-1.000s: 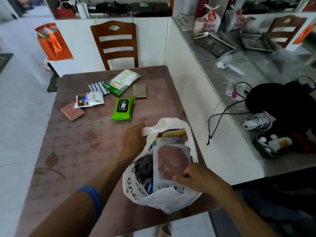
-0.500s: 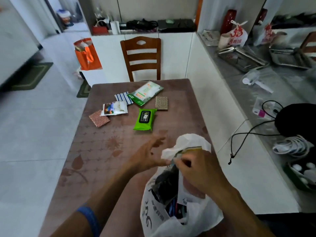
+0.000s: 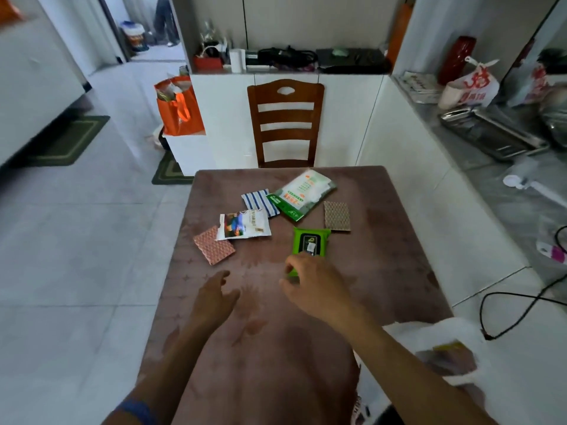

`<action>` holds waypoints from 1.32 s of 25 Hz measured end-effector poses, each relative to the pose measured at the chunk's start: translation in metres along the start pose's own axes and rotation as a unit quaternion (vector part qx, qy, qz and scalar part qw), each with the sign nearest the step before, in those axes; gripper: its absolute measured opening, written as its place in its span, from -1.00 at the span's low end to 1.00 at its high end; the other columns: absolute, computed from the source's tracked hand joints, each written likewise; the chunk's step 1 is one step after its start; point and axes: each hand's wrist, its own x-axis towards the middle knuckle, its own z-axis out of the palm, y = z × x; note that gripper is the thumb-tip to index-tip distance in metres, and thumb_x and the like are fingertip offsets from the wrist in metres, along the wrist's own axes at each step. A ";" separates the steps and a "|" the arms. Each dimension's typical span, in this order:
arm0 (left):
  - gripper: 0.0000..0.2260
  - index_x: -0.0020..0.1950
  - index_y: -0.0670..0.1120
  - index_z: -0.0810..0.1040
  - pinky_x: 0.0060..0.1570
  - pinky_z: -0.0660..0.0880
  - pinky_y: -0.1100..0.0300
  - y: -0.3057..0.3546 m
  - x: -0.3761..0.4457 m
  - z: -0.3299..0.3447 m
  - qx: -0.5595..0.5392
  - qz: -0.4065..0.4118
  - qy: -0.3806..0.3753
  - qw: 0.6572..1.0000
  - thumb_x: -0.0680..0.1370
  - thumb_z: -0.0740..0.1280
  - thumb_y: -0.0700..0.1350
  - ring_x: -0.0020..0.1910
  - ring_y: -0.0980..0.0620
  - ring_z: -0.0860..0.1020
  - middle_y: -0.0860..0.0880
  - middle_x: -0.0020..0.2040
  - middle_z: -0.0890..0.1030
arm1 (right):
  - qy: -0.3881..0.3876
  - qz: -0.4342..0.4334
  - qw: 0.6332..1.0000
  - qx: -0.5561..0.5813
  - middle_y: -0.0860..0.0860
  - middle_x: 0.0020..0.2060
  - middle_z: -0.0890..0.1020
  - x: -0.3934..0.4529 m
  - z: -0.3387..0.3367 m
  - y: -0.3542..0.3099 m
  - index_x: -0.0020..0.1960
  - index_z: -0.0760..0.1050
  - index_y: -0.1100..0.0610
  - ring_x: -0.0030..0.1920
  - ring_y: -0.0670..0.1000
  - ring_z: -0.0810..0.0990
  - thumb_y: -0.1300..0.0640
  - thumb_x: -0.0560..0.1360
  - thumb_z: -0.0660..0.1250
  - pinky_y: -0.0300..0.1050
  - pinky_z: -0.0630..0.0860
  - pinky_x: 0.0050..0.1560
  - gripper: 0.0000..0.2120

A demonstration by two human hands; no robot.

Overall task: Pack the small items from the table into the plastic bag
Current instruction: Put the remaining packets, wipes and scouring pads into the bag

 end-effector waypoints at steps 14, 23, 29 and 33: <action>-0.64 0.25 -0.11 0.47 0.17 0.50 -0.10 -0.046 0.142 0.045 -0.119 -0.156 0.058 0.979 0.48 0.39 -0.06 0.12 -0.16 0.52 -0.19 0.21 0.55 | -0.023 0.415 0.902 0.115 0.21 0.50 0.22 0.168 0.139 0.123 0.59 -0.17 0.07 0.43 0.27 0.29 -0.28 0.34 0.45 0.19 0.34 0.34 0.12; -0.06 0.53 0.20 -0.29 0.37 0.00 -0.42 -0.056 0.068 0.106 0.338 0.035 -0.143 0.929 0.36 0.20 0.46 0.54 -0.26 -0.23 -0.19 0.54 -0.38 | -0.111 0.349 0.930 0.030 0.19 0.42 0.29 0.154 0.146 0.131 0.58 -0.14 -0.05 0.32 0.26 0.39 -0.15 0.31 0.47 0.11 0.45 0.20 0.07; -0.14 0.56 0.13 -0.10 0.44 0.14 -0.24 -0.078 0.060 0.108 0.356 0.103 -0.172 0.913 0.41 0.31 0.25 0.56 -0.24 -0.14 -0.14 0.60 -0.12 | -0.069 0.374 0.650 0.658 0.10 -0.10 0.69 0.058 0.095 0.042 0.30 0.50 0.12 -0.23 0.07 0.67 0.05 0.06 0.54 -0.11 0.57 -0.28 -0.20; -0.30 0.36 -0.09 0.47 0.28 0.39 0.06 -0.076 0.028 0.117 0.226 0.152 -0.234 0.933 0.34 0.20 0.30 0.36 -0.18 0.44 -0.14 0.34 0.53 | -0.021 0.308 0.564 0.766 0.09 -0.15 0.63 -0.036 0.035 0.007 0.21 0.56 0.21 -0.21 0.05 0.64 0.14 0.24 0.47 -0.09 0.57 -0.19 -0.46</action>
